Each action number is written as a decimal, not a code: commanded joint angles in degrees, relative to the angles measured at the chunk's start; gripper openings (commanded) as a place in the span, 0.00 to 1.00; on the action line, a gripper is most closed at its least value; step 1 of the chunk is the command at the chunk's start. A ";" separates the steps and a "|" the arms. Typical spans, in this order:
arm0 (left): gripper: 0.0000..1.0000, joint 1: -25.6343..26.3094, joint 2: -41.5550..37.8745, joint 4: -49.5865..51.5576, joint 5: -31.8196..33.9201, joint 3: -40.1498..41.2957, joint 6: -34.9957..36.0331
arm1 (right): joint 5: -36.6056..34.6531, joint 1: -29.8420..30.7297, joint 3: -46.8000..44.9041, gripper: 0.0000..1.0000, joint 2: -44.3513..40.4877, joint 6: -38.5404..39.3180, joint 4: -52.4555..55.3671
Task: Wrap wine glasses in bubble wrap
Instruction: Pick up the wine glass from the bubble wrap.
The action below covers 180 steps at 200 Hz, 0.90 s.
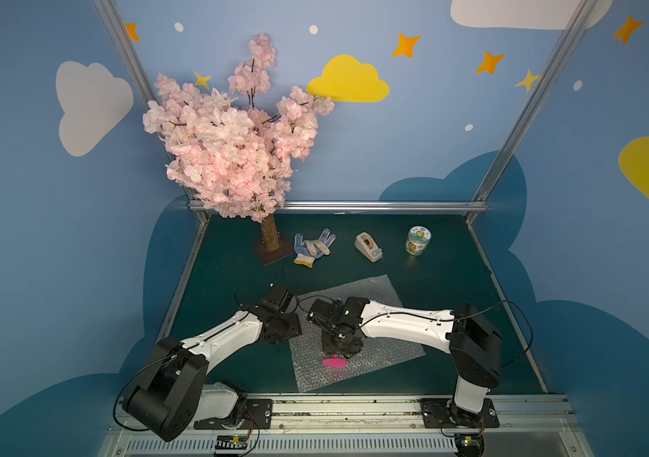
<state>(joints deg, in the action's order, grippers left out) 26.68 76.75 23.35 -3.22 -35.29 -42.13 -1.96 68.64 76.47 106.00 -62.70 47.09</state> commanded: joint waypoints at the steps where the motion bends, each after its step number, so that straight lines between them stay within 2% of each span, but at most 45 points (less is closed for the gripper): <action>1: 0.61 -0.22 1.23 -1.57 0.82 0.31 -1.08 | -0.15 0.26 -1.91 0.43 1.31 -2.58 -1.96; 20: 0.59 -0.30 2.29 -0.31 3.26 -0.43 -1.12 | -0.50 0.23 -2.09 0.38 1.32 -2.96 -2.26; 49: 0.53 -0.57 3.80 -1.18 4.35 -0.65 -0.94 | -0.77 0.15 -1.24 0.24 0.98 -2.61 -1.89; 91: 0.51 -1.04 4.58 -1.58 4.69 -1.20 -0.36 | -0.86 0.21 -2.72 0.14 -2.46 -2.61 -1.71; 141: 0.49 -1.42 4.24 -1.19 5.95 -2.63 2.11 | -1.39 0.07 -1.62 0.07 -5.09 0.38 0.64; 180: 0.48 -1.69 6.25 -0.55 4.68 -5.52 7.13 | -0.29 1.40 -1.97 0.07 -6.30 8.55 1.29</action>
<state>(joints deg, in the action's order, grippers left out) 25.36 81.08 22.52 1.06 -38.39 -39.35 -2.37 68.90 74.04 102.02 -59.99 46.41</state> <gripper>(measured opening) 0.487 0.123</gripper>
